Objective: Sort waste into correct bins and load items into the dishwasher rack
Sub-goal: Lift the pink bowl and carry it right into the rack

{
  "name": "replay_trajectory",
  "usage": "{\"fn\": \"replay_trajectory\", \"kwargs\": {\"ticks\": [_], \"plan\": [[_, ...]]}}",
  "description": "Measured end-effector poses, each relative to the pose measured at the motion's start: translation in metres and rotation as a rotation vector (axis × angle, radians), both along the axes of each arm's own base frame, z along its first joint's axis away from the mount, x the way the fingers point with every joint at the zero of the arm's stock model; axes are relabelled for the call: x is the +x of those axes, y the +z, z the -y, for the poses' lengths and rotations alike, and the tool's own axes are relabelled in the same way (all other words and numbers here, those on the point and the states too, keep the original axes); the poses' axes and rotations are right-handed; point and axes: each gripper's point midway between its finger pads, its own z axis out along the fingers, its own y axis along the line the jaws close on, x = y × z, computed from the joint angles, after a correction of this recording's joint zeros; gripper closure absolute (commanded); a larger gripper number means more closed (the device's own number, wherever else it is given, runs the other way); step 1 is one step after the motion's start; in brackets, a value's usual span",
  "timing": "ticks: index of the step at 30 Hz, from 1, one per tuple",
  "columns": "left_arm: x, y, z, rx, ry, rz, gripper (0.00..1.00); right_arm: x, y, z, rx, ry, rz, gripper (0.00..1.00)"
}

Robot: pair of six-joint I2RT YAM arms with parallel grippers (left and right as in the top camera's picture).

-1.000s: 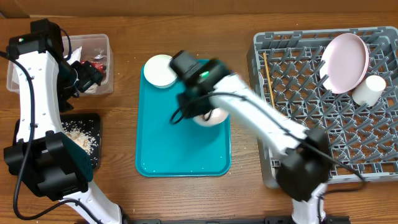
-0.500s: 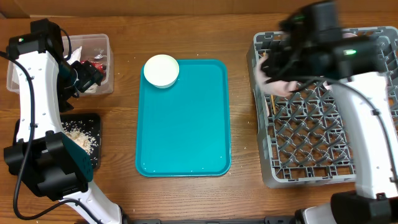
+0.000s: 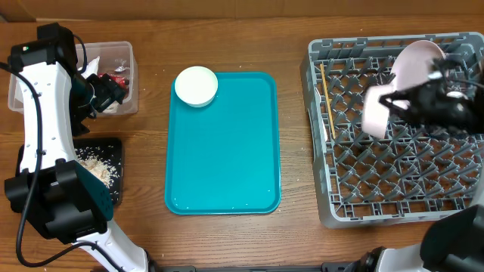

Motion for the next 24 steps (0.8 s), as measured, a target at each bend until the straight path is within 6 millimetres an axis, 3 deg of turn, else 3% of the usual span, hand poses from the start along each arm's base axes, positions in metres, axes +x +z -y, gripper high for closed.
{"fn": "replay_trajectory", "kwargs": {"ticks": [6, 11, 24], "plan": [[0.0, 0.0, 0.0, 0.0, 0.0, 0.0, 0.0, -0.006, -0.031, 0.025, 0.098, -0.071, 0.147, 0.92], [0.0, 0.0, 0.0, 0.0, 0.0, 0.0, 0.0, -0.003, -0.045, 0.034, 0.11, -0.094, 0.269, 0.91], [0.0, 0.0, 0.0, -0.001, 0.002, 0.0, 0.0, 0.02, -0.037, 0.049, 0.052, -0.083, 0.465, 0.91]]}}
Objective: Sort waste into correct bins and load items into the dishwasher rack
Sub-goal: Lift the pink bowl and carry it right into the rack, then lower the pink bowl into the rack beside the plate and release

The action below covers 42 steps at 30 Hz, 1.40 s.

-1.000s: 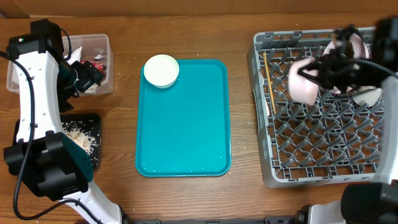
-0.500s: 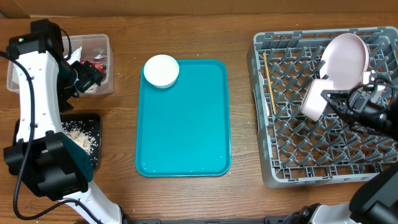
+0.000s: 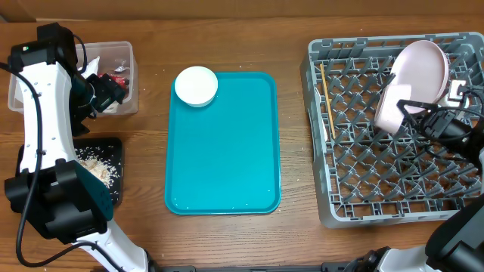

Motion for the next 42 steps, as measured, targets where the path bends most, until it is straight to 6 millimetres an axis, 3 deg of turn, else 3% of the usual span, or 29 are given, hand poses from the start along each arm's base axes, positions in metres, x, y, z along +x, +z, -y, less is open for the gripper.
{"fn": "replay_trajectory", "kwargs": {"ticks": [5, 12, 18, 32, 42], "plan": [[0.0, 0.0, 0.0, 0.0, 0.0, 0.0, 0.0, 0.0, -0.007, -0.004, 0.018, 0.009, -0.004, 0.91], [0.0, 0.0, 0.0, 0.0, 0.0, 0.0, 0.0, -0.006, -0.031, -0.029, 0.038, 0.065, -0.006, 0.91], [0.0, 0.0, 0.0, 0.0, 0.0, 0.0, 0.0, 0.002, -0.034, -0.037, 0.019, 0.093, 0.02, 0.91], [0.0, 0.0, 0.0, 0.0, 0.0, 0.0, 0.0, 0.018, -0.047, -0.019, 0.063, -0.032, -0.233, 0.88], [0.0, 0.0, 0.0, 0.0, 0.0, 0.0, 0.0, 0.019, -0.06, 0.029, 0.034, -0.242, -0.417, 0.84]]}}
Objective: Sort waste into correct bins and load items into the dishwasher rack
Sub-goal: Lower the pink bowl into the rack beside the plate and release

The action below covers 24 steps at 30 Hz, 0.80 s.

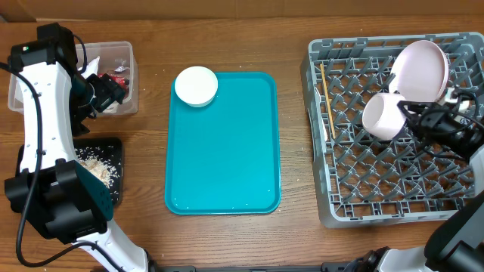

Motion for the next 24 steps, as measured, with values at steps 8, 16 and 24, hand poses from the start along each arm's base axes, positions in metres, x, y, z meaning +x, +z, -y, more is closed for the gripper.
{"fn": "replay_trajectory", "kwargs": {"ticks": [8, 16, 24], "plan": [[0.0, 0.0, 0.0, 0.0, 0.0, 0.0, 0.0, -0.006, -0.012, 0.018, -0.084, -0.098, -0.144, 0.81], [0.0, 0.0, 0.0, 0.0, 0.0, 0.0, 0.0, -0.044, -0.028, 0.048, -0.266, -0.231, -0.523, 0.81], [0.0, 0.0, 0.0, 0.0, 0.0, 0.0, 0.0, -0.056, -0.014, 0.071, -0.389, -0.31, -0.632, 0.81]]}}
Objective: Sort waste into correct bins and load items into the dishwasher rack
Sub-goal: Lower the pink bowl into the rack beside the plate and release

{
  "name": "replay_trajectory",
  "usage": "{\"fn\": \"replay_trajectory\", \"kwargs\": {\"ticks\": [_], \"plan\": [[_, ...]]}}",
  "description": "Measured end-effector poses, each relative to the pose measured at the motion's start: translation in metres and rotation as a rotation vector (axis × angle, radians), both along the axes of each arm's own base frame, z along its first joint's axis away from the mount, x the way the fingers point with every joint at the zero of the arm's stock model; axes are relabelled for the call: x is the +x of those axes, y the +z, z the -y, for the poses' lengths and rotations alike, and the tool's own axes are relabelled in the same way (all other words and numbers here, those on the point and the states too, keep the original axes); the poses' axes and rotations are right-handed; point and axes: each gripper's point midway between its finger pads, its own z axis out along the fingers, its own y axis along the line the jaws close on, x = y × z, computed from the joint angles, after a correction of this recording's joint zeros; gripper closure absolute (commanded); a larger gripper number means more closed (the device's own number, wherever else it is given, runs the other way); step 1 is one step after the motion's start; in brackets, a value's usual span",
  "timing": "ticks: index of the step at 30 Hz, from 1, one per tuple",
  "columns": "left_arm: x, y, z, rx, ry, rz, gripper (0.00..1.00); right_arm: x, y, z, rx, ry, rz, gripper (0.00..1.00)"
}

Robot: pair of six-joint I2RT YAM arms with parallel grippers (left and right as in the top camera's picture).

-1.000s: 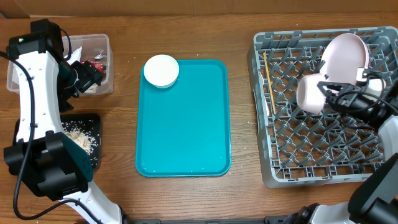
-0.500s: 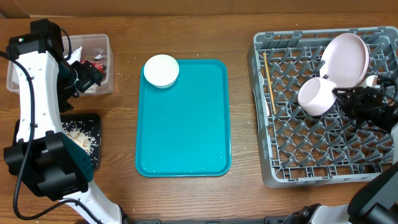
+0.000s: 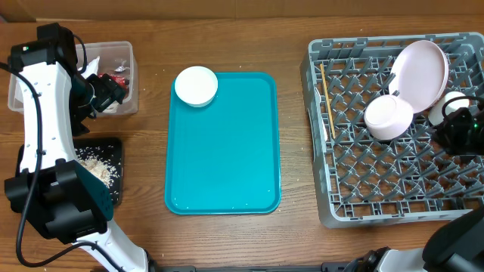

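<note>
A grey dishwasher rack [image 3: 314, 159] fills the right side of the overhead view. A pale pink cup [image 3: 389, 118] rests in it mouth down. Behind the cup a pink plate [image 3: 420, 69] stands on edge, and chopsticks [image 3: 326, 98] lie along the rack's left side. My right gripper [image 3: 448, 125] hovers just right of the cup, apart from it and open. A white bowl [image 3: 197, 85] sits on the far left corner of the teal tray [image 3: 227, 159]. My left gripper [image 3: 112, 91] hangs over the clear waste bin [image 3: 125, 57]; its jaws are too dark to read.
A black bin [image 3: 110, 155] holding pale food scraps sits below the clear bin, partly under the left arm. Wrappers lie in the clear bin. Bare wooden table runs between the tray and the rack.
The cup, tilted on its side in my right gripper before, now rests mouth down in the rack. My right gripper has let go and drawn back to the right. The left arm is still.
My right gripper first held the cup over the rack in front of the plate. It then held it lower beside the plate, later turned with the mouth facing left. Now the cup rests in the rack, released. The left arm stayed over the clear bin throughout.
</note>
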Motion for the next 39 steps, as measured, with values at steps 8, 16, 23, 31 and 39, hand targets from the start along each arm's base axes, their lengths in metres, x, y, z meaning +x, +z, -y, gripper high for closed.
{"fn": "replay_trajectory", "kwargs": {"ticks": [8, 16, 23, 31, 39], "plan": [[0.0, 0.0, 0.0, 0.0, 0.0, 0.0, 0.0, 0.042, 0.006, -0.055, -0.072, 0.239, 0.084, 0.89], [0.0, 0.0, 0.0, 0.0, 0.0, 0.0, 0.0, 0.075, 0.006, -0.117, -0.237, 0.411, 0.107, 0.89], [0.0, 0.0, 0.0, 0.0, 0.0, 0.0, 0.0, 0.074, -0.022, -0.092, -0.347, 0.333, -0.027, 0.89], [0.0, 0.0, 0.0, 0.0, 0.0, 0.0, 0.0, 0.061, -0.028, -0.065, -0.4, 0.262, -0.104, 0.89], [0.0, 0.0, 0.0, 0.0, 0.0, 0.0, 0.0, 0.049, -0.031, -0.053, -0.418, 0.227, -0.163, 0.89]]}}
